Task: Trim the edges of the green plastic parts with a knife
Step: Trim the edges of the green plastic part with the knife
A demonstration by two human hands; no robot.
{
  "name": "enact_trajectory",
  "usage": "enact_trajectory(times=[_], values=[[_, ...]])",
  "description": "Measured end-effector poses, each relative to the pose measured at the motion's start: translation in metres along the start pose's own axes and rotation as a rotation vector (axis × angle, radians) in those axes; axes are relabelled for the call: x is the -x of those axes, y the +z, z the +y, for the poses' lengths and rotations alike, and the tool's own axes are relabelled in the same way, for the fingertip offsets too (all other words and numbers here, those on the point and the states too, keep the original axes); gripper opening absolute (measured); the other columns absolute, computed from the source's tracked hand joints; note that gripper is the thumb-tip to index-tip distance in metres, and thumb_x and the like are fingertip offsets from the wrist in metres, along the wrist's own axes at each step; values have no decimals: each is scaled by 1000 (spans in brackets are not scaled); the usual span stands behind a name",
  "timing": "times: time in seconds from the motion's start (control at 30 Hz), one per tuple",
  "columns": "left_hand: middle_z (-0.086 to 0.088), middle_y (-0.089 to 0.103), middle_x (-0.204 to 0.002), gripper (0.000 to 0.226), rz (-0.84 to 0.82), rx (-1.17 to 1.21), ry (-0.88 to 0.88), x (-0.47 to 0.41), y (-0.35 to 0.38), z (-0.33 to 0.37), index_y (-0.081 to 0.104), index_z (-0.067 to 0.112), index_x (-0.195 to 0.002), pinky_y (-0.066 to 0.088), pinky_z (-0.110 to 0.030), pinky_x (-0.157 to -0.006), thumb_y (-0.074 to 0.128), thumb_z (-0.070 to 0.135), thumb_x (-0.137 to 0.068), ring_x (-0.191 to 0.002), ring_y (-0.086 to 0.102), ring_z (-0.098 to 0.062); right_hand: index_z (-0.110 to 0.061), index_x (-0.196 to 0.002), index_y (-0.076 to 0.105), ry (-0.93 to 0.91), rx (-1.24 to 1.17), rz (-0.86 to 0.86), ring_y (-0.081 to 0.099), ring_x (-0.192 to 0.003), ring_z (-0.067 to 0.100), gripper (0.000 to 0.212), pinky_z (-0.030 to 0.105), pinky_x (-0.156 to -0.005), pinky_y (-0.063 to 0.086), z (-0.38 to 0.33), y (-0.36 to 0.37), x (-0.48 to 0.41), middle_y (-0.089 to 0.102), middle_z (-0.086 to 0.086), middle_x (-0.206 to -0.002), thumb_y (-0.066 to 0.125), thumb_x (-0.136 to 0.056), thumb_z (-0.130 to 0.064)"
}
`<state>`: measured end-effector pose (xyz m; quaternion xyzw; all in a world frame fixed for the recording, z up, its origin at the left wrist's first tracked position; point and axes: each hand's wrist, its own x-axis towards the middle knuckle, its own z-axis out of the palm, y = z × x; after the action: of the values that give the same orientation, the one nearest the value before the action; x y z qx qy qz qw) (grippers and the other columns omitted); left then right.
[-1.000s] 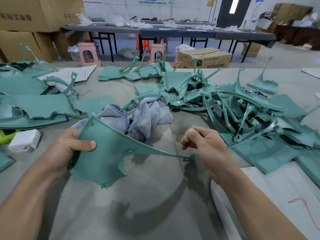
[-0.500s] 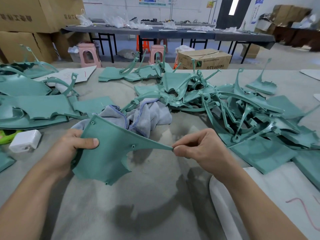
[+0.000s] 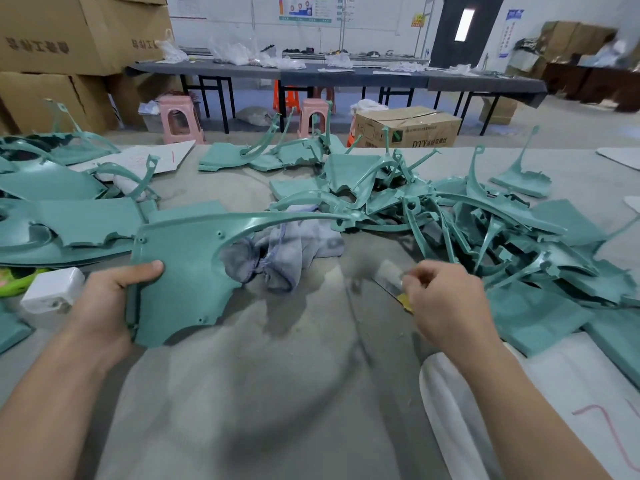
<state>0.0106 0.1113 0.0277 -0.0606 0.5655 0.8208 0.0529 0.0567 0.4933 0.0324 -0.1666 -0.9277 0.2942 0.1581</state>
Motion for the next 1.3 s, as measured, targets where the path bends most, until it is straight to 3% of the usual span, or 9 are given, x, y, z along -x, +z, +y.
enact_trajectory(times=[0.17,0.37,0.5,0.6,0.67,0.77,0.83,0.97,1.3], values=[[-10,77,-109,31,10,24,0,4,19,-8,83,19,-94,62,-41,-62,58,18,-75,-88,76,-30,-16,-113,60,60,393,-162,44,-87,24,20,35,-82,41,-3,10,1,47,3,-100,56,-97,-27],[-13,76,-109,56,-11,-48,69,3,31,-16,69,17,-121,58,-62,-68,69,23,-66,-86,73,-36,-25,-85,61,108,380,-137,53,-70,21,11,32,-68,40,-5,2,5,61,-4,-81,60,-95,-29],[-11,78,-95,19,26,-119,135,1,43,-26,80,16,-99,61,-32,-60,67,12,-85,-79,77,-23,-25,-69,61,22,-22,-44,60,-61,13,26,30,-56,40,-3,-5,8,64,-5,-59,71,-93,-30],[-12,78,-101,19,-45,-30,-3,3,52,-31,83,22,-92,61,-32,-62,64,19,-89,-87,77,-26,-25,-71,62,-173,-303,-45,60,-51,3,25,15,-49,39,-17,-6,18,69,-7,-63,73,-92,-18],[-14,77,-87,16,-111,33,-135,9,57,-29,83,15,-83,57,-28,-49,69,22,-80,-66,76,-24,-23,-75,65,-246,-464,-73,64,-57,4,21,14,-54,45,-29,2,25,70,-6,-67,74,-92,-15],[-19,73,-80,21,-222,-31,-340,18,62,-27,82,6,-82,52,-23,-37,74,21,-69,-48,67,-20,-15,-83,76,-102,-938,-204,65,-71,9,6,24,-69,56,-42,16,35,72,0,-77,81,-83,-17],[-22,71,-90,30,-319,-159,-408,23,63,-28,81,7,-94,52,-22,-40,73,25,-71,-49,64,-17,-13,-88,81,72,-1316,-398,72,-84,18,23,35,-84,62,-45,20,40,76,9,-90,85,-67,-21],[-25,65,-98,44,-351,-265,-402,21,63,-30,70,7,-116,45,-21,-34,70,30,-78,-41,56,-15,-11,-86,81,197,-1417,-453,76,-88,28,18,34,-72,62,-49,22,40,76,20,-98,80,-68,-15],[6,73,-122,68,-336,-308,-295,20,65,-29,56,31,-136,60,-26,-72,78,33,-72,-108,71,-17,2,-93,71,467,-1387,-284,75,-68,20,7,26,-58,60,-47,34,32,76,15,-81,65,-94,-3]])
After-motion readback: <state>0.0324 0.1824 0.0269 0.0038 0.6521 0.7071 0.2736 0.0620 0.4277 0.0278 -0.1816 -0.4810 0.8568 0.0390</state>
